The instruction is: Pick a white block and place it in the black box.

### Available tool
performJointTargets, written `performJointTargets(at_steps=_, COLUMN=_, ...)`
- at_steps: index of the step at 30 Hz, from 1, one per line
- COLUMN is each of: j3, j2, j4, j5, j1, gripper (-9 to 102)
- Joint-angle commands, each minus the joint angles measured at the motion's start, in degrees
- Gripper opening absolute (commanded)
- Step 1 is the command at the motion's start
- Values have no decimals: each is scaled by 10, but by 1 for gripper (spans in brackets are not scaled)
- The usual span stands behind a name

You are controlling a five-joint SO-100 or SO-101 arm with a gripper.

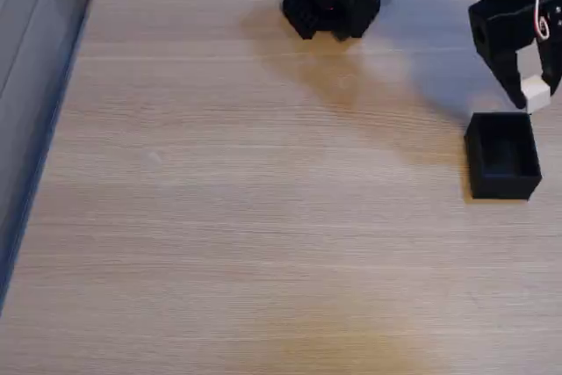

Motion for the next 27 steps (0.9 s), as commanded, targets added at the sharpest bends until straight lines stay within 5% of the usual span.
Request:
performJointTargets(at_steps=1, j3=-16, j2=-9, j4=-14, j5=4, j1=1, gripper=1)
performJointTargets(at_steps=27, j3=-72, j2=-80, j4=-18, j5=-19, j1=68, gripper=20)
